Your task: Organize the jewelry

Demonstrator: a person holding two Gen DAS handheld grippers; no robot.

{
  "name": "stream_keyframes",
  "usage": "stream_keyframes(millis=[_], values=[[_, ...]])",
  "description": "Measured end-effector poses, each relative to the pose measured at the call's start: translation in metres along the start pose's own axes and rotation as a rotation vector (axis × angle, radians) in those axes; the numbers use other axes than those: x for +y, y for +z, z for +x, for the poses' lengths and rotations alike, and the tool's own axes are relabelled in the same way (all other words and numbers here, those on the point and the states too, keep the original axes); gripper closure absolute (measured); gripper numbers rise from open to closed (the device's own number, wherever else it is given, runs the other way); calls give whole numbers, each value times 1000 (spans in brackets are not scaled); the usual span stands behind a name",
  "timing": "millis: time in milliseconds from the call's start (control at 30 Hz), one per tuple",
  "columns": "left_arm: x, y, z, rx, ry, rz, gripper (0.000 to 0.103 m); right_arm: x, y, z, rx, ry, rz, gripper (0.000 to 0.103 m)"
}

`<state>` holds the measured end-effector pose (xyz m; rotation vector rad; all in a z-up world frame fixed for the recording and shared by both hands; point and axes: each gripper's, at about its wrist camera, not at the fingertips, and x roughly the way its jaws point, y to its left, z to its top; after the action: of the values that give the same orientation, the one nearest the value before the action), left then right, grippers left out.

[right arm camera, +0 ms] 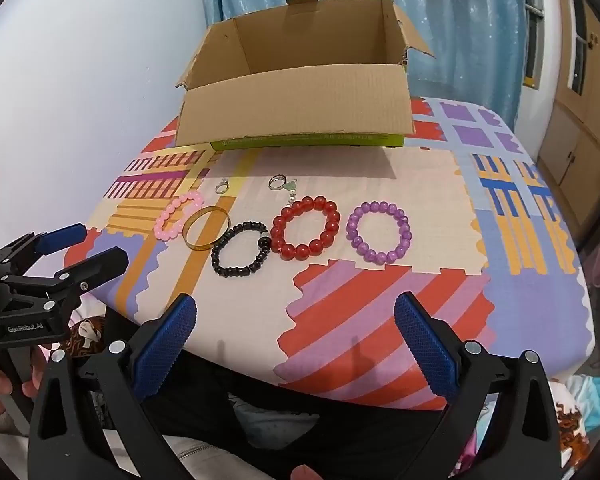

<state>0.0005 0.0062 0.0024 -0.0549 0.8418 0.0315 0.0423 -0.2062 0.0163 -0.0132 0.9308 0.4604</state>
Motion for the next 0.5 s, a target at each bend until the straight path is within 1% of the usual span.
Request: stream_keyframes(millis=[33, 100, 167, 500], values=[[1, 0, 1, 1, 2, 0, 6, 0, 0, 1, 11, -12, -4, 6], [3, 1, 1, 3, 3, -1, 6, 0, 1, 1, 10, -10, -4, 6], [-3, 0, 1, 0, 15, 0, 6, 0, 0, 0, 8, -11, -6, 6], [-6, -1, 0, 0, 12, 12, 6, 4, 1, -2, 6, -2, -10, 6]])
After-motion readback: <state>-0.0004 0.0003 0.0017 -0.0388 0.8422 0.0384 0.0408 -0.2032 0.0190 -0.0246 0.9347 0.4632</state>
